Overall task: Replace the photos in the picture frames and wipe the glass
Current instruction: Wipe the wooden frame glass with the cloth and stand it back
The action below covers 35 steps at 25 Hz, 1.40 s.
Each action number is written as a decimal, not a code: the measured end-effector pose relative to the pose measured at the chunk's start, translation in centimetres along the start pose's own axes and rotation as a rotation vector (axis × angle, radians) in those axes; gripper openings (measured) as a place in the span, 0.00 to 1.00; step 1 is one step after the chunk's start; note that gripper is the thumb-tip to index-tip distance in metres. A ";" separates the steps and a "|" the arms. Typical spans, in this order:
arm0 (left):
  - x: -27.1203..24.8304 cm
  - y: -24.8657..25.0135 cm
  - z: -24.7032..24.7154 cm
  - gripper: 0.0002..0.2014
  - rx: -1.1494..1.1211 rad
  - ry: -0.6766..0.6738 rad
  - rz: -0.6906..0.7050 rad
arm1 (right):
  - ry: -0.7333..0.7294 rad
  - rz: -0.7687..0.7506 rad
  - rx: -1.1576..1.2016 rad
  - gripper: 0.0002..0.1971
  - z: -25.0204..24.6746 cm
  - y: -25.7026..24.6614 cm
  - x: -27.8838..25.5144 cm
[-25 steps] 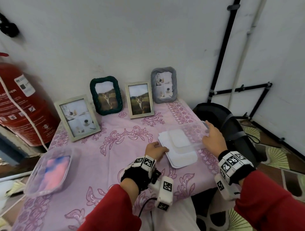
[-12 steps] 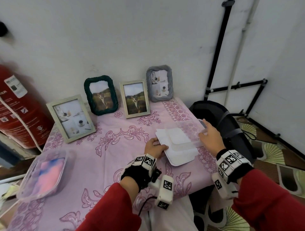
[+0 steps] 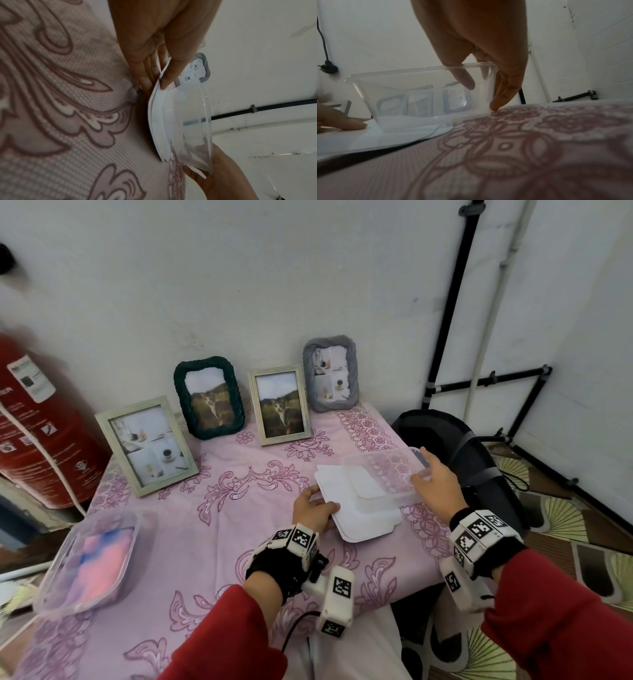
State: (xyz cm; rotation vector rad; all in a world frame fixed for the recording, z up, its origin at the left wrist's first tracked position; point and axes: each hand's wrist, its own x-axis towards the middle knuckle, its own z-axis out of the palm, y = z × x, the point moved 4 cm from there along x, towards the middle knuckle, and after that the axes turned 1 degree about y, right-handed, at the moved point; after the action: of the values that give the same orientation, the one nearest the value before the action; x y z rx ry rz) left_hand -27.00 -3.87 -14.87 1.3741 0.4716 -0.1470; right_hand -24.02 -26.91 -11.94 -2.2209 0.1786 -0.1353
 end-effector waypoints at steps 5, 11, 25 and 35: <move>0.6 1.1 -3.1 0.24 0.081 0.061 0.085 | 0.002 0.027 -0.175 0.33 0.4 -0.5 0.0; -0.1 3.3 -6.2 0.23 0.109 0.113 0.231 | 0.252 -0.111 -0.413 0.30 1.1 -4.2 -1.5; -1.2 6.2 -8.4 0.23 0.050 0.101 0.417 | -0.317 -0.236 0.404 0.26 7.9 -12.7 -4.6; -3.2 8.0 -2.7 0.30 0.143 -0.103 0.577 | -0.133 -0.105 0.654 0.13 4.5 -11.0 -2.2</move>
State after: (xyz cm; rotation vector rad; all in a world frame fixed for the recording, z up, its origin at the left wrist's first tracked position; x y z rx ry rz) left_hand -27.57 -0.18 -6.70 1.5825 -0.0338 0.2243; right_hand -24.59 -16.36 -6.01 -1.5795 -0.0537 -0.0863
